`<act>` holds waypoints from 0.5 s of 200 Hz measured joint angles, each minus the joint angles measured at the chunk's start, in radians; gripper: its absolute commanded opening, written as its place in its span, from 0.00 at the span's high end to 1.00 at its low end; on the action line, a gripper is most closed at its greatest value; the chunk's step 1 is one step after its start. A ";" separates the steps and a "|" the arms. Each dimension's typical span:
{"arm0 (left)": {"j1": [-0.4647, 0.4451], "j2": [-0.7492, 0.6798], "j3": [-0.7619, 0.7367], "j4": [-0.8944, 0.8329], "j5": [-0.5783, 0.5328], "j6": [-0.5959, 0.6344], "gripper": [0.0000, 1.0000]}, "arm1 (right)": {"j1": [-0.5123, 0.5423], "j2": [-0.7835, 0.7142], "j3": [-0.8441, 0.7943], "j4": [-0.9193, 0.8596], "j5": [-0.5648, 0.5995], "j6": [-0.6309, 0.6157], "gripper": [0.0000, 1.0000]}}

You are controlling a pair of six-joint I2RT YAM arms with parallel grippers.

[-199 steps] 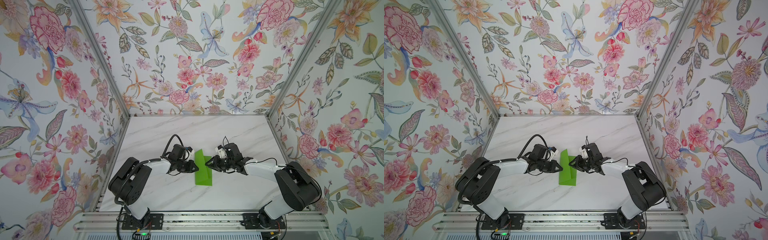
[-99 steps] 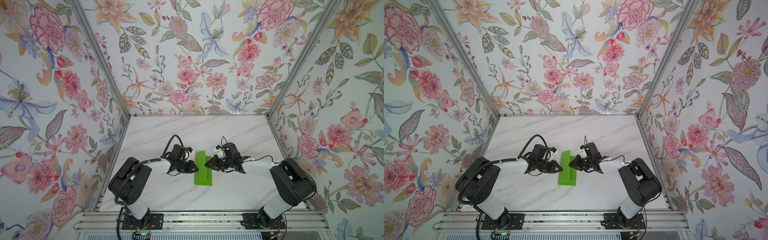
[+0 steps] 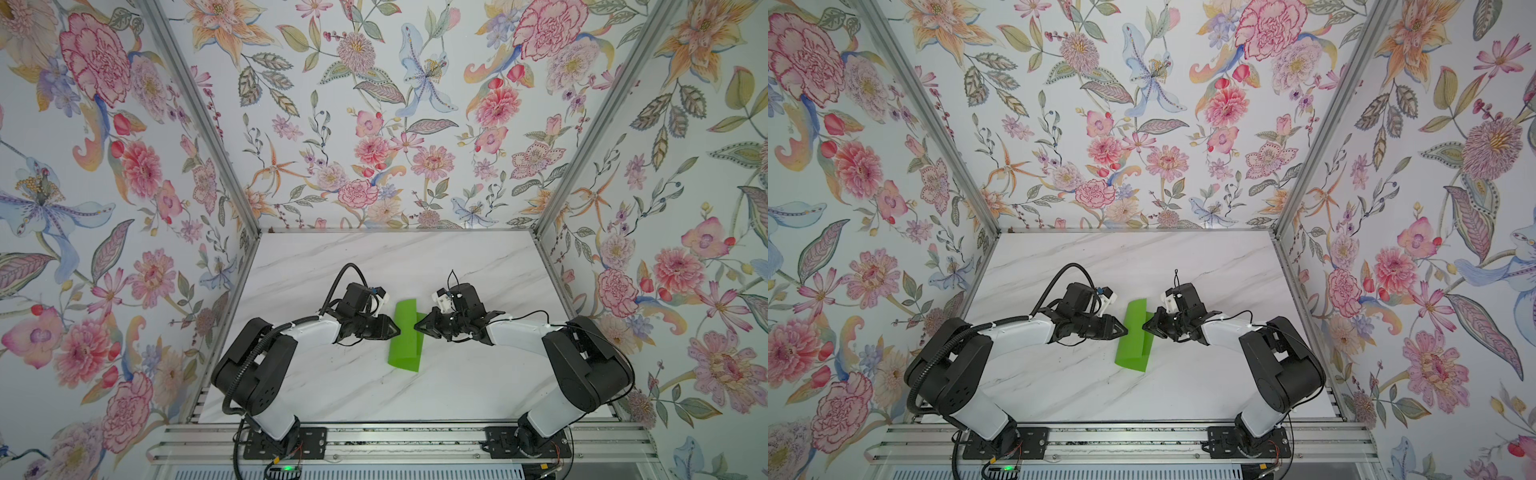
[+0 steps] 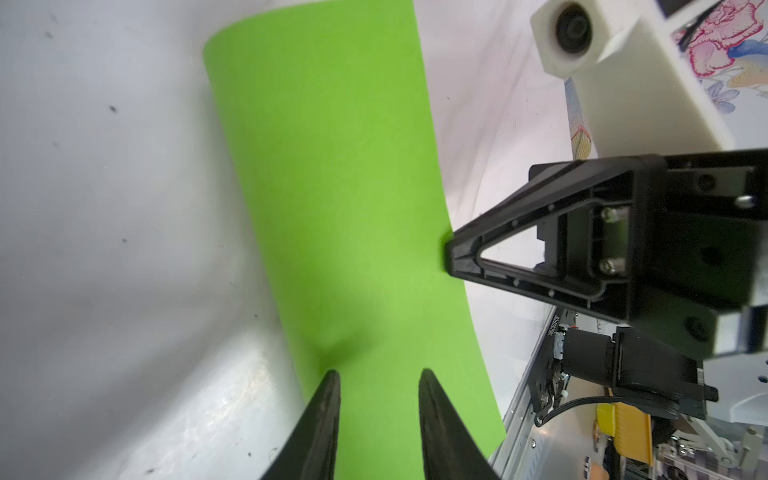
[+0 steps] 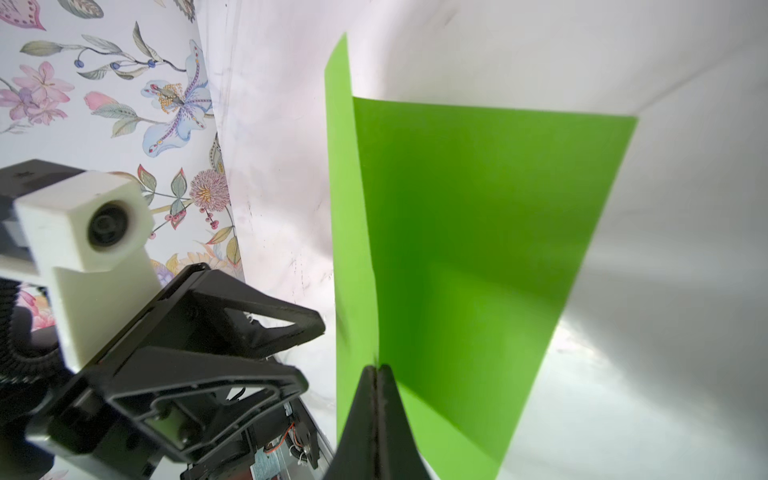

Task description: Fold a paper plane with a square sheet of paper (fold left side to right side)

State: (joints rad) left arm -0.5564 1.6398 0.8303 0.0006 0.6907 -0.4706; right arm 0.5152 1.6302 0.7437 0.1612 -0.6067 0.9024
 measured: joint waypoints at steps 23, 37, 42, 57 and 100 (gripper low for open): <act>0.000 0.000 0.017 -0.017 -0.016 0.012 0.55 | -0.003 0.001 -0.006 -0.001 0.009 -0.001 1.00; 0.000 0.002 0.017 -0.023 -0.017 0.014 0.53 | -0.003 0.005 -0.009 -0.003 0.013 -0.002 1.00; 0.000 0.005 0.017 -0.024 -0.017 0.017 0.52 | -0.003 0.006 -0.011 -0.003 0.013 -0.004 1.00; 0.000 0.017 0.017 -0.026 -0.017 0.018 0.51 | -0.003 0.013 -0.019 0.000 0.014 -0.005 1.00; 0.000 0.042 0.017 -0.026 -0.016 0.018 0.49 | -0.003 0.031 -0.057 0.015 0.020 -0.004 1.00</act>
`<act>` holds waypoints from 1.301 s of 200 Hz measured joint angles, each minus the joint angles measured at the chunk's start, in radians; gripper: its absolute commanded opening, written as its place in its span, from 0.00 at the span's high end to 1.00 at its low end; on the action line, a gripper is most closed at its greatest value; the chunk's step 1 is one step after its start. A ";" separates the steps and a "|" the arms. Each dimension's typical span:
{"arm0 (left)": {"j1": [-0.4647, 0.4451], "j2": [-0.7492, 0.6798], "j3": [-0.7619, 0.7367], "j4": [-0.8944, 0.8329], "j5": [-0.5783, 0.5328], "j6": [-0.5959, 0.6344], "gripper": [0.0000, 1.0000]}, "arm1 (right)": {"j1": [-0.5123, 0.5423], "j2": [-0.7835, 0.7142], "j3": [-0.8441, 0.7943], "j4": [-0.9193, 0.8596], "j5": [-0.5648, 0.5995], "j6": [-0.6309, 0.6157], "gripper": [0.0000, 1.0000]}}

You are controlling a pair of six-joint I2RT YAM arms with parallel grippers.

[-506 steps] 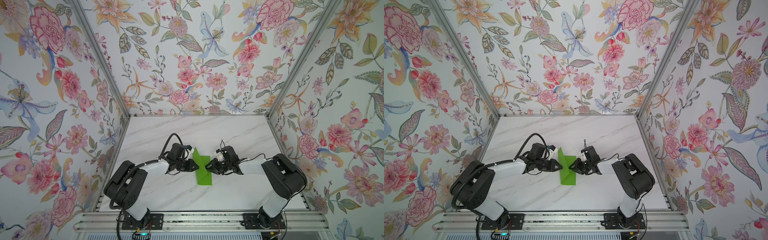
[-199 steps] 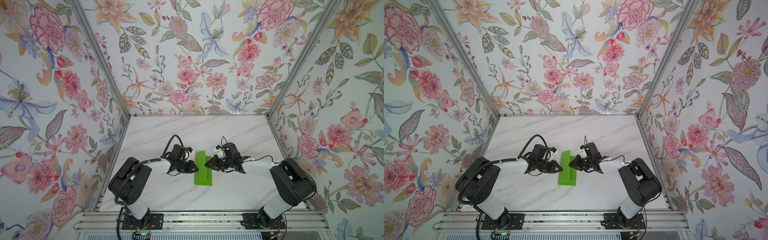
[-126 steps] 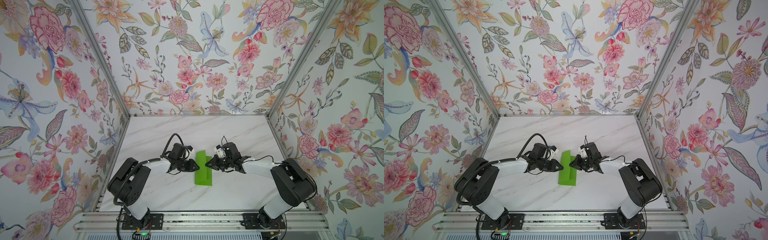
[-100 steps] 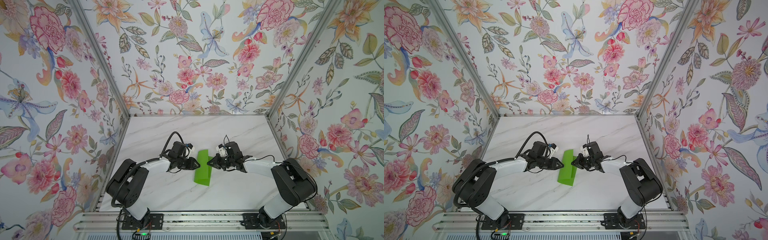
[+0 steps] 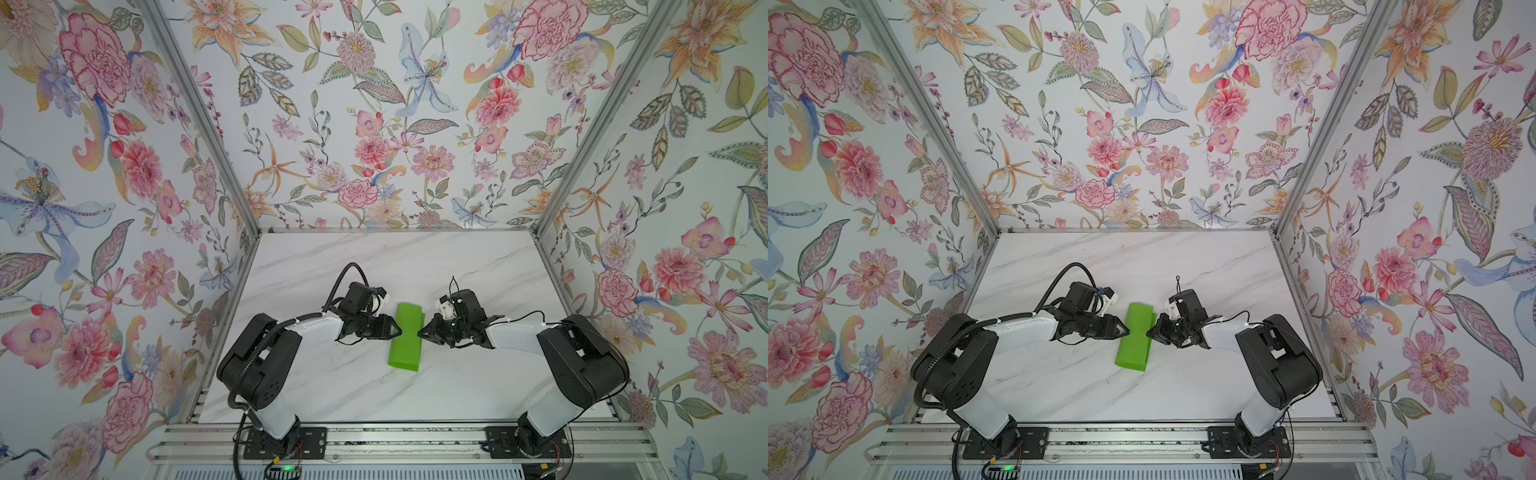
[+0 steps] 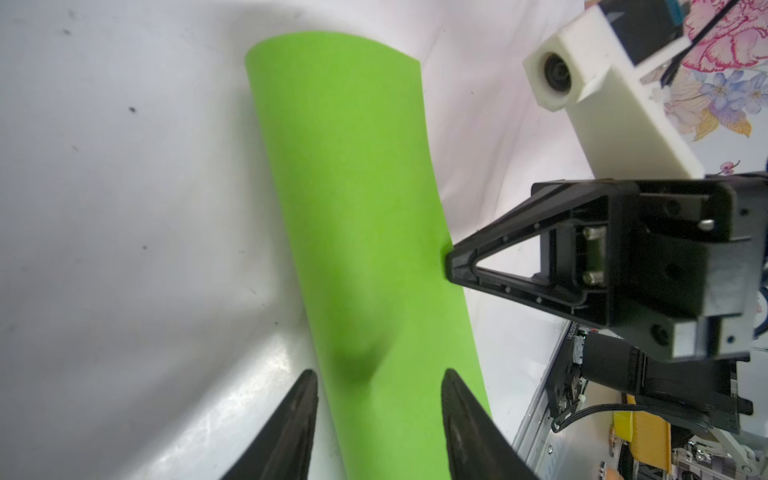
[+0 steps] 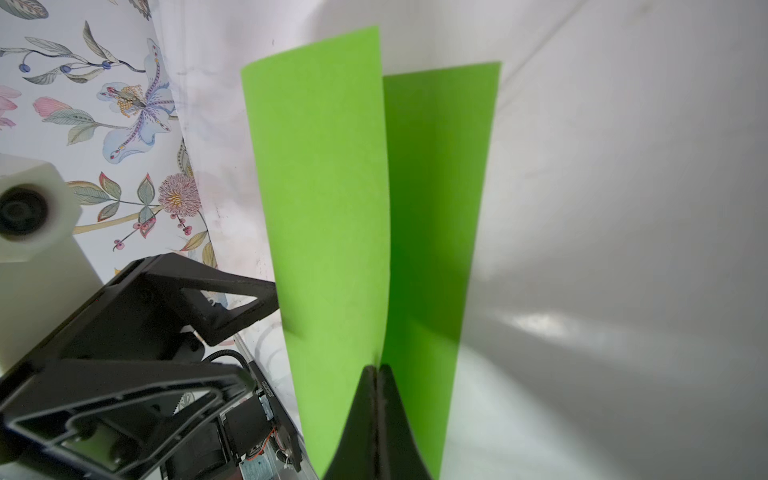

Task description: Fold a paper plane with a square sheet of paper (fold left side to right side)

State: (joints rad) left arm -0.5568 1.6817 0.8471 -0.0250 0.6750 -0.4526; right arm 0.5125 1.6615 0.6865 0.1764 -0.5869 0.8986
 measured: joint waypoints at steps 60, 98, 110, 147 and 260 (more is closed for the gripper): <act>-0.006 0.018 0.000 0.003 0.002 0.000 0.49 | 0.000 0.035 -0.003 0.031 0.001 0.000 1.00; -0.006 0.019 0.000 0.003 0.002 -0.001 0.50 | 0.000 0.048 -0.003 0.032 0.000 0.000 1.00; -0.006 0.020 0.000 0.003 0.002 -0.001 0.50 | 0.000 0.049 -0.003 0.033 0.000 0.001 1.00; -0.008 0.021 0.000 0.003 0.002 -0.001 0.50 | 0.000 0.051 -0.015 0.050 0.000 0.009 1.00; -0.008 0.042 0.000 0.004 0.002 -0.009 0.57 | 0.002 0.053 -0.017 0.076 0.001 0.026 1.00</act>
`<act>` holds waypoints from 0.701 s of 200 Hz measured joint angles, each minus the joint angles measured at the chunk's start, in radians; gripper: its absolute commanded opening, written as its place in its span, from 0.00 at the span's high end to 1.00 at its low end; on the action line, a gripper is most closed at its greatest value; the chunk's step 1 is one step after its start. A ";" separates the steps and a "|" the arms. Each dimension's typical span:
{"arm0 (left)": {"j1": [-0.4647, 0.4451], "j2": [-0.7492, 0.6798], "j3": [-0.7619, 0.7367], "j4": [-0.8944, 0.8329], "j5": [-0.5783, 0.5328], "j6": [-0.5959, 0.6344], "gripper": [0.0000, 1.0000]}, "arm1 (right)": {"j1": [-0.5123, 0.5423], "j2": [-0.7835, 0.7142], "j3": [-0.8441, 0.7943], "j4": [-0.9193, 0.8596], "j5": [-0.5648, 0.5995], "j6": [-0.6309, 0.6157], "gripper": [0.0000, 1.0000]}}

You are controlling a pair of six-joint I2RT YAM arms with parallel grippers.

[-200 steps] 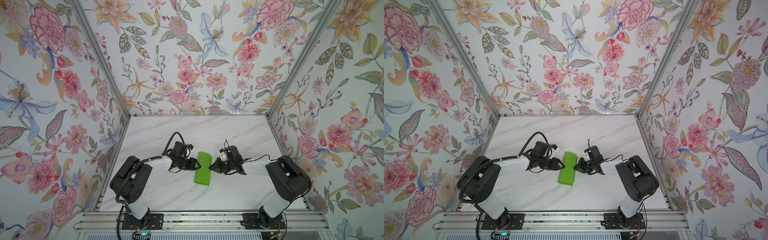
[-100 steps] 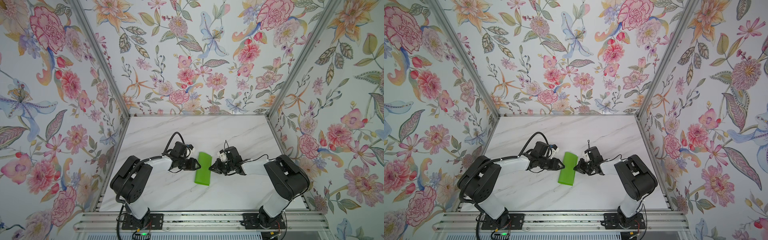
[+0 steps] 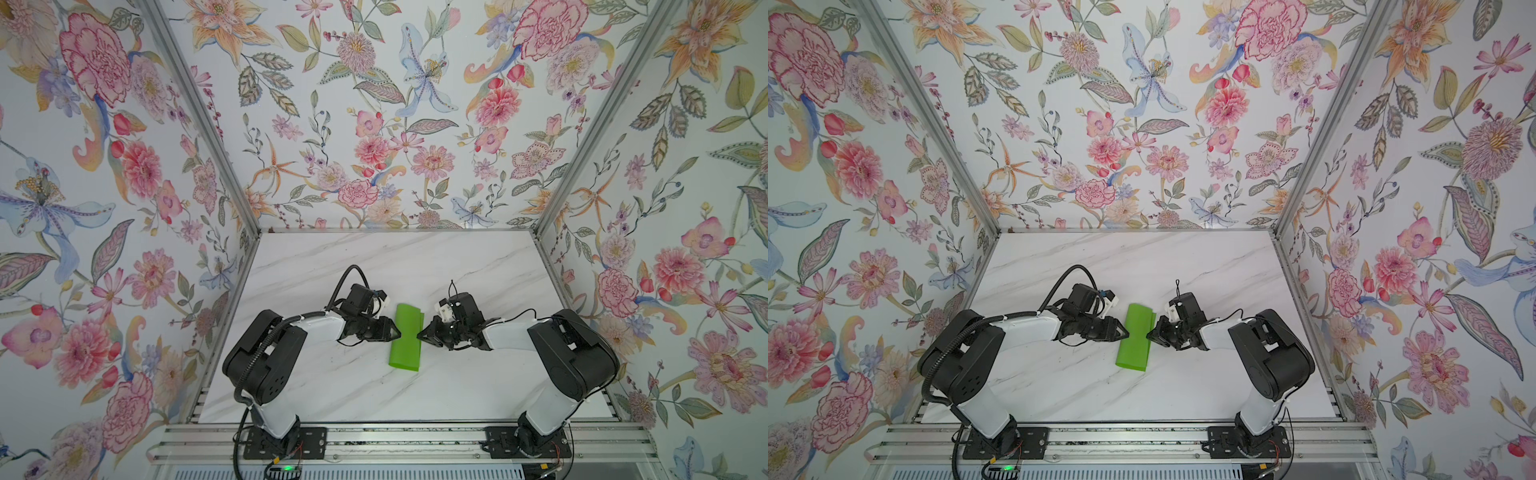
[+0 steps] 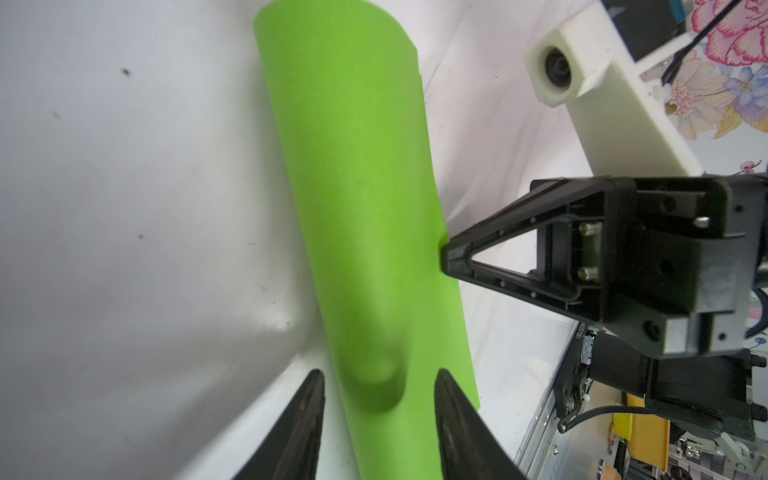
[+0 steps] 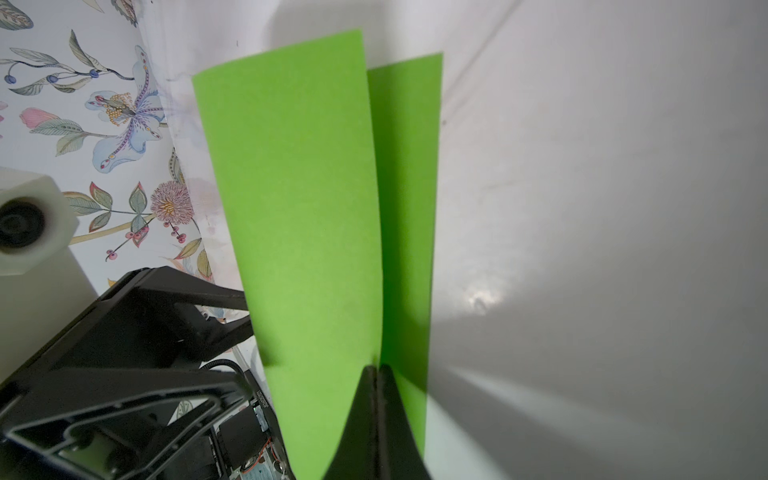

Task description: Fold a paper plane with a square sheet of paper (fold left side to right side)

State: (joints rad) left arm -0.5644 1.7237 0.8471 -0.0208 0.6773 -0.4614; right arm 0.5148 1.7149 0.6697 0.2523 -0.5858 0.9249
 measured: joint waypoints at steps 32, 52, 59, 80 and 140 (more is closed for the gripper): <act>0.000 0.008 0.000 0.000 0.000 -0.001 0.59 | 0.000 0.000 -0.010 0.003 0.002 0.002 1.00; 0.000 0.010 0.000 0.000 0.000 -0.001 0.59 | 0.000 0.000 -0.011 0.005 0.003 0.005 1.00; 0.000 0.012 0.001 0.000 0.000 -0.001 0.59 | 0.000 0.000 -0.011 0.005 0.003 0.006 1.00; 0.000 0.018 0.006 0.000 0.000 0.000 0.60 | 0.000 0.000 -0.011 0.005 0.003 0.007 1.00; 0.000 0.021 0.011 -0.001 0.000 0.000 0.61 | 0.001 0.000 -0.012 0.005 0.004 0.007 1.00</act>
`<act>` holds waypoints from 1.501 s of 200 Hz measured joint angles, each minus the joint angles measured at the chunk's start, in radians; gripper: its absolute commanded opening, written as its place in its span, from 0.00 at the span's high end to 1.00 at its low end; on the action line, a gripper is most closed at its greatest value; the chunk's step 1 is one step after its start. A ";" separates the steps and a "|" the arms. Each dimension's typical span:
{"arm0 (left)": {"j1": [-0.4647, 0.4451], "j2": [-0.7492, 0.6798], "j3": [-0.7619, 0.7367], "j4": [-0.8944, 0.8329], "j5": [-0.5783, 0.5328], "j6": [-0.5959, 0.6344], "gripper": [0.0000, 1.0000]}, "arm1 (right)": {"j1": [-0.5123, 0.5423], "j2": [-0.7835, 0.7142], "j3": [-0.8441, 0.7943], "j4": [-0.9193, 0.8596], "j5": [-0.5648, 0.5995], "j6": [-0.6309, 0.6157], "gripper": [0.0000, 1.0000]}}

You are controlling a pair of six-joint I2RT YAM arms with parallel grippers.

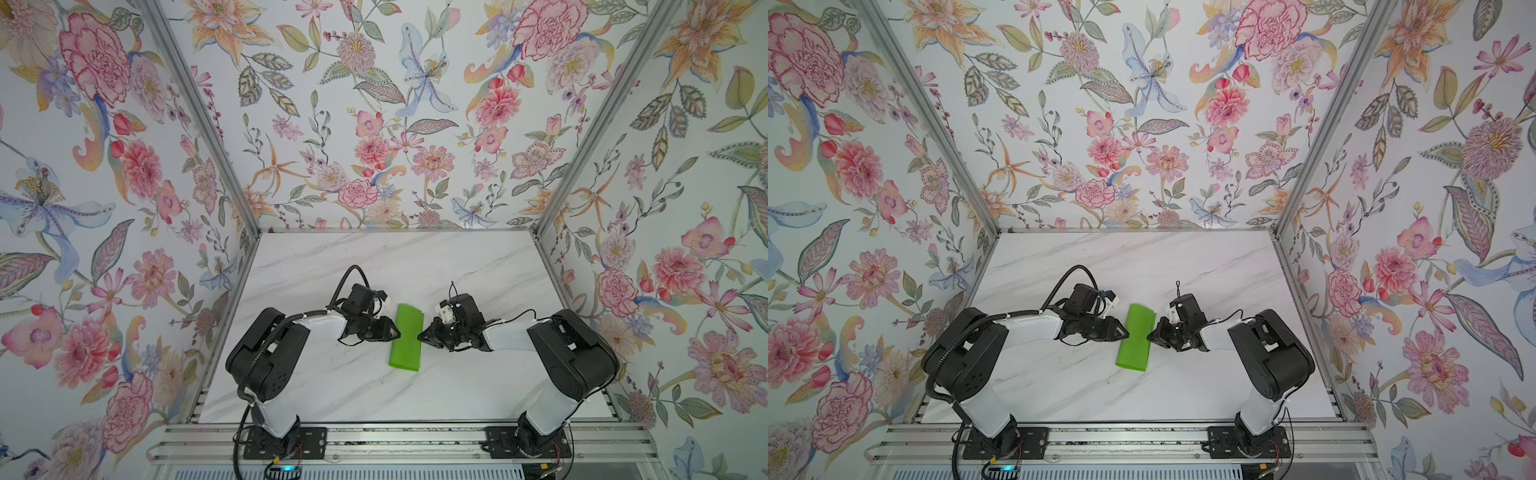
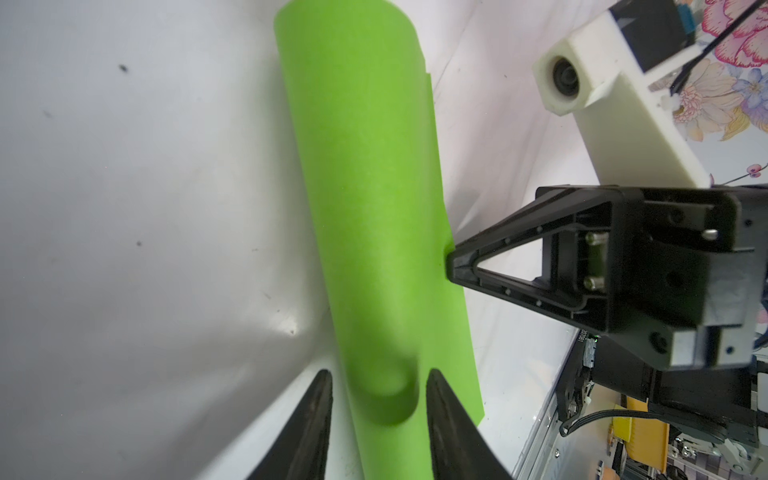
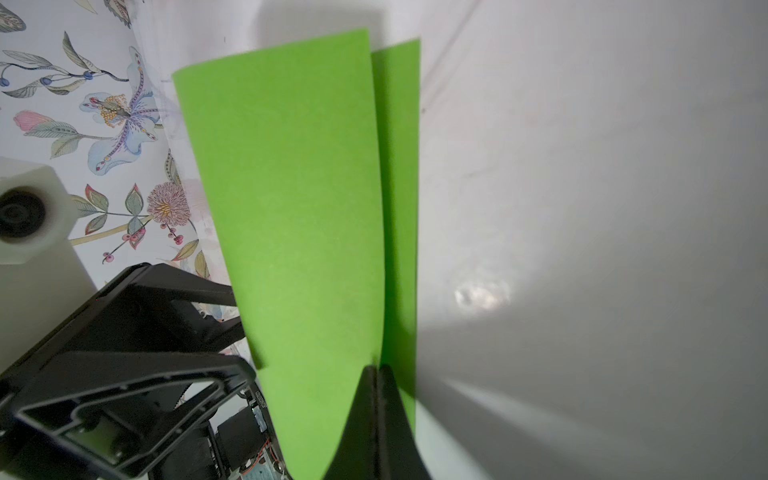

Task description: Fold a paper plane with a square sheet of paper (fold left side to right side)

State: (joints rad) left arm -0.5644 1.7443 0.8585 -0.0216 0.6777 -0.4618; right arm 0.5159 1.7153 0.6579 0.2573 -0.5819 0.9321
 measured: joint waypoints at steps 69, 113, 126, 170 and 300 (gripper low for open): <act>0.000 0.002 0.006 0.000 0.000 0.000 0.64 | 0.000 0.000 -0.005 -0.001 0.014 0.001 1.00; 0.000 0.003 0.006 0.000 0.000 0.000 0.65 | 0.001 0.000 -0.006 0.001 0.014 0.008 1.00; 0.000 0.003 0.006 0.000 0.000 0.000 0.66 | 0.002 0.000 -0.007 0.002 0.015 0.011 1.00; 0.000 0.008 0.006 0.000 0.000 0.000 0.68 | 0.014 0.000 -0.013 0.010 0.019 0.026 1.00; -0.001 0.016 0.006 0.000 0.000 0.000 0.70 | 0.019 -0.016 -0.021 0.009 0.035 0.034 1.00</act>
State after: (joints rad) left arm -0.5652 1.7599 0.8646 -0.0212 0.6781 -0.4622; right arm 0.5354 1.6997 0.6373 0.2665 -0.5465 0.9665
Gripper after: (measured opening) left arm 0.301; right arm 0.047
